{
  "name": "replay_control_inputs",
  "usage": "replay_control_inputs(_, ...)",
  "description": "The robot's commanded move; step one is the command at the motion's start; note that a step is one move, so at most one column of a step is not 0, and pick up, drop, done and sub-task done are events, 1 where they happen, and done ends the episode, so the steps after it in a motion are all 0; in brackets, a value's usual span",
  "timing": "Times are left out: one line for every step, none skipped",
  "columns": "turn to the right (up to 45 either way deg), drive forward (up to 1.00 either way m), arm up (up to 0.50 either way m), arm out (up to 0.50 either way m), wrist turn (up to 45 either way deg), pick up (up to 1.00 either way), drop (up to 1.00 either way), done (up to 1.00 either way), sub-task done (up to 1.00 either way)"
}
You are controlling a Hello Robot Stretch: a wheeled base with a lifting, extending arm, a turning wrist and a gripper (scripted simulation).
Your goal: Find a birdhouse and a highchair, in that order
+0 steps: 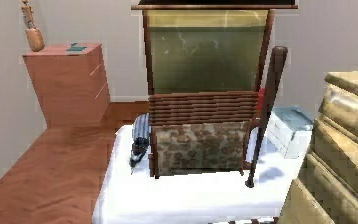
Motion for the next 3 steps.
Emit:
replay_control_inputs(0.0, 0.30, 0.00, 0.00, 0.0, 0.00, 0.00, 0.00, 0.00)
replay_control_inputs(9.0, 0.00, 0.00, 0.00, 0.0, 0.00, 0.00, 0.00, 0.00)
replay_control_inputs(0.0, 0.00, 0.00, 0.00, 0.0, 0.00, 0.00, 0.00, 1.00)
